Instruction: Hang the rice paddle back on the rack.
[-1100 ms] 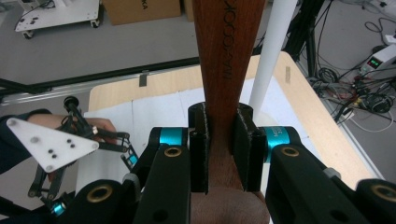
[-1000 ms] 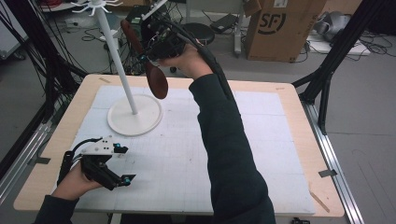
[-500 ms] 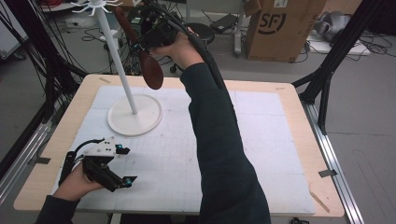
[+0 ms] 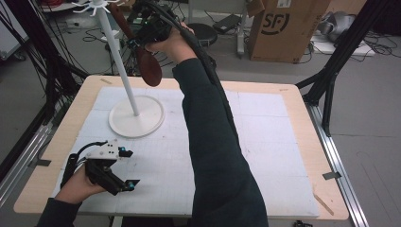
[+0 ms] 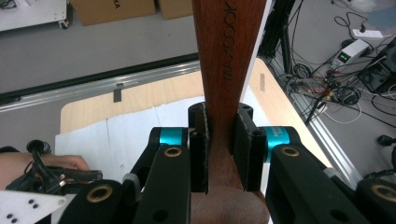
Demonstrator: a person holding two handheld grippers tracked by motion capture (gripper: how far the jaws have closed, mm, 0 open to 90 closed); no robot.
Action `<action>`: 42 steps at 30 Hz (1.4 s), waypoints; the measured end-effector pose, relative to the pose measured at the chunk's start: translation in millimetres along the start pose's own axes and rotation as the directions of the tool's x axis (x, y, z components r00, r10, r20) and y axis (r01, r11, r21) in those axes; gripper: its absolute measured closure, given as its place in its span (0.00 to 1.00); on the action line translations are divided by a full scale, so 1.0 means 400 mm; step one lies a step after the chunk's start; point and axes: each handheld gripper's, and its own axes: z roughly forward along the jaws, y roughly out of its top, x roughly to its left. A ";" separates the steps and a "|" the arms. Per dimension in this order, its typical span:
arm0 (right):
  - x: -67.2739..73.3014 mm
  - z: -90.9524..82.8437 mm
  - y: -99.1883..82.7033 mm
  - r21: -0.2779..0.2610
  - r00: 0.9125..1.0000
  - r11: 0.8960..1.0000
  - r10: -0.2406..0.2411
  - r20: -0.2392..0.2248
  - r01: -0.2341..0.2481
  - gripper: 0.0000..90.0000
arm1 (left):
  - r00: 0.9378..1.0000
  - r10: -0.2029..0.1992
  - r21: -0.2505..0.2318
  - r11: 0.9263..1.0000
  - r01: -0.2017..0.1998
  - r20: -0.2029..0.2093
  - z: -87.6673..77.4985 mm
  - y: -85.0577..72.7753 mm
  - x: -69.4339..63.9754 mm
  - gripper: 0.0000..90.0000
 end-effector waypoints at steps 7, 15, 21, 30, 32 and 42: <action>0.000 0.007 0.009 0.009 1.000 1.000 0.007 0.011 -0.008 0.86 | 1.000 0.006 0.002 1.000 -0.006 0.005 0.002 0.001 -0.003 0.02; -0.008 0.015 0.008 0.013 1.000 1.000 0.014 0.022 -0.015 0.86 | 1.000 0.007 0.008 1.000 -0.007 0.009 0.005 0.002 -0.004 0.02; -0.009 0.020 0.010 0.017 1.000 1.000 0.015 0.026 -0.015 0.86 | 1.000 0.004 0.003 1.000 -0.004 0.012 0.006 0.002 -0.005 0.02; -0.009 0.033 0.018 0.027 0.999 1.000 0.012 0.036 -0.013 0.86 | 1.000 0.007 0.001 1.000 -0.007 0.013 0.003 0.002 -0.005 0.02; -0.011 0.039 0.018 0.030 0.999 0.999 0.010 0.040 -0.011 0.86 | 1.000 0.007 -0.001 1.000 -0.007 0.014 0.003 0.002 -0.006 0.02; -0.015 0.052 0.022 0.039 0.999 0.999 0.011 0.047 -0.013 0.86 | 1.000 0.009 0.000 1.000 -0.009 0.015 0.004 0.002 -0.006 0.02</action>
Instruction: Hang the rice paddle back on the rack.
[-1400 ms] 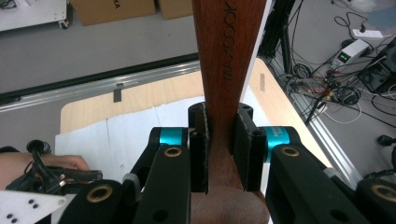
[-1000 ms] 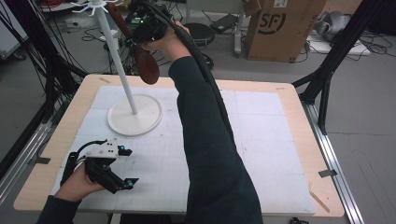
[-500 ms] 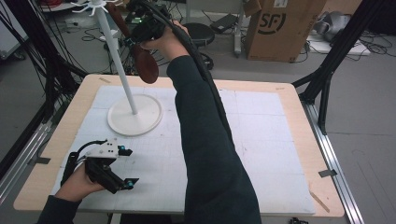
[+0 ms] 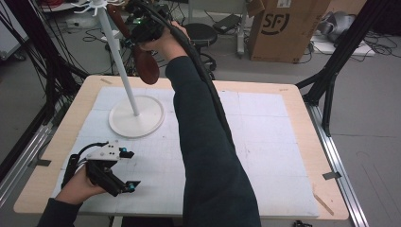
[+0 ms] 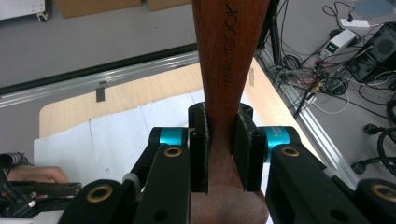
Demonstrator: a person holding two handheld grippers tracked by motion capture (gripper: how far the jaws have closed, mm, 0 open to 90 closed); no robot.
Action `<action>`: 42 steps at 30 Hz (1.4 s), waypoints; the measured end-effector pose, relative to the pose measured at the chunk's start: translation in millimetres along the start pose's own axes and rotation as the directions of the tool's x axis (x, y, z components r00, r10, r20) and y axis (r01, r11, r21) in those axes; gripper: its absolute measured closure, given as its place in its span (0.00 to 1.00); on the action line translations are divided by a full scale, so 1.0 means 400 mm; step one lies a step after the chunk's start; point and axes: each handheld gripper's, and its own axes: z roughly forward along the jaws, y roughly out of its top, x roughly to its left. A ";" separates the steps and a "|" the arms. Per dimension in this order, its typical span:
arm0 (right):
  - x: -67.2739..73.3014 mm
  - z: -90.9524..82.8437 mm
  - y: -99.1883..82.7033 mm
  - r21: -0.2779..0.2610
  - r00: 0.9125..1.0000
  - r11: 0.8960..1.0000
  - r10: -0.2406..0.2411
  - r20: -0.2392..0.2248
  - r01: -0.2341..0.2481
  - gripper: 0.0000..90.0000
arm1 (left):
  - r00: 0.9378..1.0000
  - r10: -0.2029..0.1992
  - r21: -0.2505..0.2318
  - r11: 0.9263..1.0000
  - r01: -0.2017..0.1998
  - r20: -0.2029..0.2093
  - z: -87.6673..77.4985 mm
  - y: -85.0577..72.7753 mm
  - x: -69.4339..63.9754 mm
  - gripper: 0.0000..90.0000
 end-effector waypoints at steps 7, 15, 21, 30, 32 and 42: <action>0.000 0.013 0.001 -0.002 1.000 1.000 0.005 0.001 -0.005 0.86 | 1.000 -0.002 -0.003 1.000 0.002 0.001 -0.001 0.000 0.000 0.02; -0.007 0.021 0.000 -0.003 1.000 1.000 0.018 -0.004 -0.018 0.86 | 1.000 -0.002 -0.002 1.000 0.002 0.003 -0.002 0.000 -0.001 0.02; -0.007 0.026 0.003 -0.004 1.000 1.000 0.019 -0.011 -0.019 0.85 | 1.000 -0.002 0.000 1.000 0.002 0.002 0.000 0.000 -0.001 0.02; -0.014 0.037 0.007 0.002 1.000 1.000 0.006 -0.021 -0.006 0.83 | 1.000 0.001 0.003 1.000 -0.001 0.007 0.000 0.000 -0.002 0.02; -0.014 0.039 0.008 0.000 1.000 1.000 0.010 -0.014 -0.010 0.81 | 1.000 -0.002 0.000 1.000 0.002 0.003 -0.001 -0.001 -0.002 0.02; -0.010 0.027 0.003 0.004 1.000 1.000 -0.008 -0.029 0.008 0.66 | 1.000 -0.006 -0.001 1.000 0.006 0.001 -0.003 -0.004 0.000 0.02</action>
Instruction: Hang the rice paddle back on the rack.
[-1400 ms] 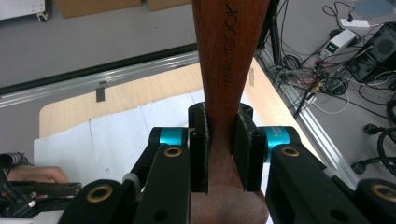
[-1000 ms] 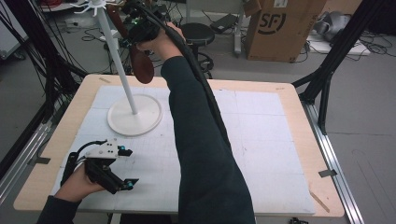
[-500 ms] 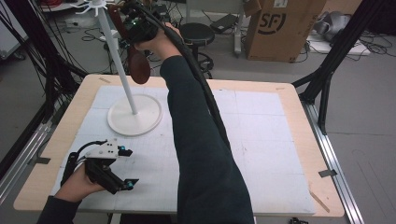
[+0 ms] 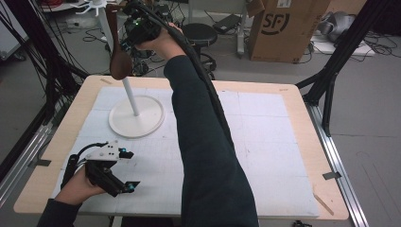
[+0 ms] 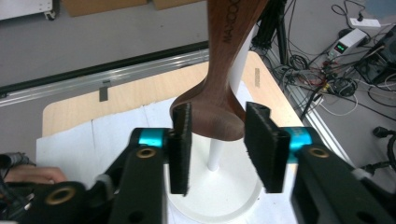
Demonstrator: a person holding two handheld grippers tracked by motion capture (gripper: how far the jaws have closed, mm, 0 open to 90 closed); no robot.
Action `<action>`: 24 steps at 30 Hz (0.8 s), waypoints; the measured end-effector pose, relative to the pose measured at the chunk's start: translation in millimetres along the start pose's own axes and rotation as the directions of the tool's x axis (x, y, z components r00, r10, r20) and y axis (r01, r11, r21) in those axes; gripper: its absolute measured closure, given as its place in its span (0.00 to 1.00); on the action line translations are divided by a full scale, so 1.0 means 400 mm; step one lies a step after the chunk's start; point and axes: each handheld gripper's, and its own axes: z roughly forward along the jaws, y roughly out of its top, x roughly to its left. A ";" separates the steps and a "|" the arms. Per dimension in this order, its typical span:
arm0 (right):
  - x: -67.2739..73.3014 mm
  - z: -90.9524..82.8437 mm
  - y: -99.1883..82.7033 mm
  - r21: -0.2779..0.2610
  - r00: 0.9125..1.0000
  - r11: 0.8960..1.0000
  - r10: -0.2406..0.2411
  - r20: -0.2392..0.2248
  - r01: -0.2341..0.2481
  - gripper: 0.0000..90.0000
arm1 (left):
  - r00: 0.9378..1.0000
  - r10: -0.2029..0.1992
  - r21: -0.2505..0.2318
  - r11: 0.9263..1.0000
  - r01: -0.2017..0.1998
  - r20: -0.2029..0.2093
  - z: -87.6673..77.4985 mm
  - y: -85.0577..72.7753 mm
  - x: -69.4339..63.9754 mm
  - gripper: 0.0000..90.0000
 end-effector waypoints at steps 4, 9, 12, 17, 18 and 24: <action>0.014 -0.013 -0.006 -0.017 1.000 1.000 -0.012 -0.023 0.012 0.53 | 1.000 0.001 0.000 1.000 -0.001 0.001 0.002 0.000 0.000 0.02; 0.041 -0.028 -0.018 -0.023 0.997 0.998 -0.059 -0.056 0.057 0.39 | 1.000 0.001 -0.001 1.000 -0.001 0.000 -0.001 0.000 0.003 0.02; 0.059 -0.040 -0.029 -0.040 0.995 0.997 -0.075 -0.070 0.072 0.32 | 1.000 -0.005 -0.007 1.000 0.005 -0.004 -0.003 -0.001 0.004 0.02; 0.086 -0.057 -0.054 -0.065 0.993 0.994 -0.096 -0.072 0.092 0.23 | 1.000 -0.006 -0.006 1.000 0.006 -0.004 -0.001 -0.002 0.005 0.02; 0.089 -0.061 -0.061 -0.073 0.992 0.993 -0.099 -0.083 0.093 0.23 | 1.000 -0.007 -0.004 1.000 0.007 -0.005 -0.001 -0.002 0.005 0.02; 0.100 -0.076 -0.112 -0.099 0.991 0.991 -0.095 -0.098 0.085 0.14 | 1.000 -0.008 -0.006 1.000 0.007 -0.005 -0.002 -0.002 0.005 0.02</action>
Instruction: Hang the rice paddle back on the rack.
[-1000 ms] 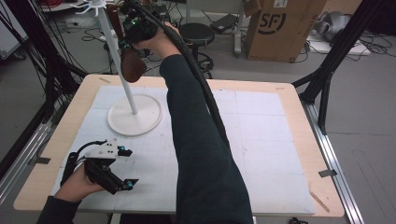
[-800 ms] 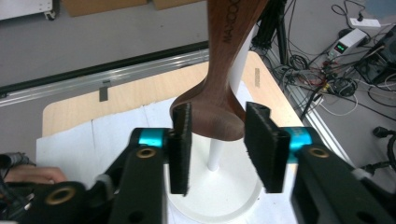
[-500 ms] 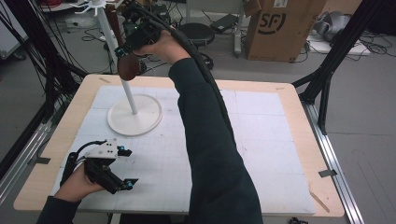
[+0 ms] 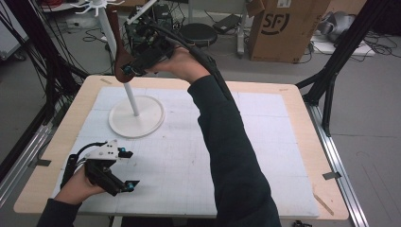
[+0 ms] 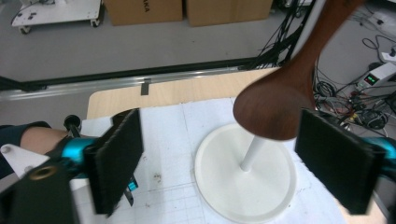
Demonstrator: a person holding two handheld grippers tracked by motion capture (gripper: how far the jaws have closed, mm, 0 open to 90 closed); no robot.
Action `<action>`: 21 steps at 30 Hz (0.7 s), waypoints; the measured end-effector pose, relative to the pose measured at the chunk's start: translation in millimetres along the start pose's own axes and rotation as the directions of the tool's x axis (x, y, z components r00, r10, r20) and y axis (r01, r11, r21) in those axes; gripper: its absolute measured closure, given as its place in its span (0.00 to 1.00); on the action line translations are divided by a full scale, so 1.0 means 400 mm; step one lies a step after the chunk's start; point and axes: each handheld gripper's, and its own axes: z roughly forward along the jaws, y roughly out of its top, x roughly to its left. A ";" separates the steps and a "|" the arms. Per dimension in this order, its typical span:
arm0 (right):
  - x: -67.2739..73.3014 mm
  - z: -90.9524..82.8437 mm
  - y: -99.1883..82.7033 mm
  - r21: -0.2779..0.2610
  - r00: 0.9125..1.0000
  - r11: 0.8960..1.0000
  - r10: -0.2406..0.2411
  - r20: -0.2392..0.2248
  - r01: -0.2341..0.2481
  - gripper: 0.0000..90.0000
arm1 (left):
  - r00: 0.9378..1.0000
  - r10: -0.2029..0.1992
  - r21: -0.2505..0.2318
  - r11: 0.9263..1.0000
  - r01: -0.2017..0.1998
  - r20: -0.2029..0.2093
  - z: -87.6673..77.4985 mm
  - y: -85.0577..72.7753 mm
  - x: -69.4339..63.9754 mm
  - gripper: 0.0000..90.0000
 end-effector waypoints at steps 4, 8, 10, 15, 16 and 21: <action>0.005 -0.010 -0.034 -0.024 0.999 0.999 0.032 0.020 -0.032 0.02 | 1.000 -0.004 0.003 1.000 0.004 0.003 0.001 0.000 0.001 0.02; 0.014 -0.023 -0.069 -0.038 0.997 0.998 0.053 0.050 -0.051 0.00 | 1.000 -0.008 0.004 1.000 0.008 0.003 0.002 -0.001 0.003 0.02; 0.019 -0.028 -0.083 -0.038 0.997 0.998 0.052 0.064 -0.050 0.00 | 1.000 -0.008 0.001 1.000 0.008 0.003 0.002 -0.001 0.003 0.02; 0.031 -0.039 -0.124 -0.035 0.996 0.998 0.057 0.069 -0.055 0.00 | 1.000 -0.009 -0.003 1.000 0.009 0.005 -0.001 0.000 0.007 0.02; 0.033 -0.041 -0.133 -0.034 0.996 0.998 0.051 0.070 -0.049 0.00 | 1.000 -0.014 -0.007 1.000 0.014 0.006 0.000 0.000 0.007 0.02; 0.048 -0.051 -0.173 -0.024 0.995 0.998 0.055 0.081 -0.053 0.00 | 1.000 -0.018 -0.013 1.000 0.019 0.006 -0.002 0.000 0.009 0.02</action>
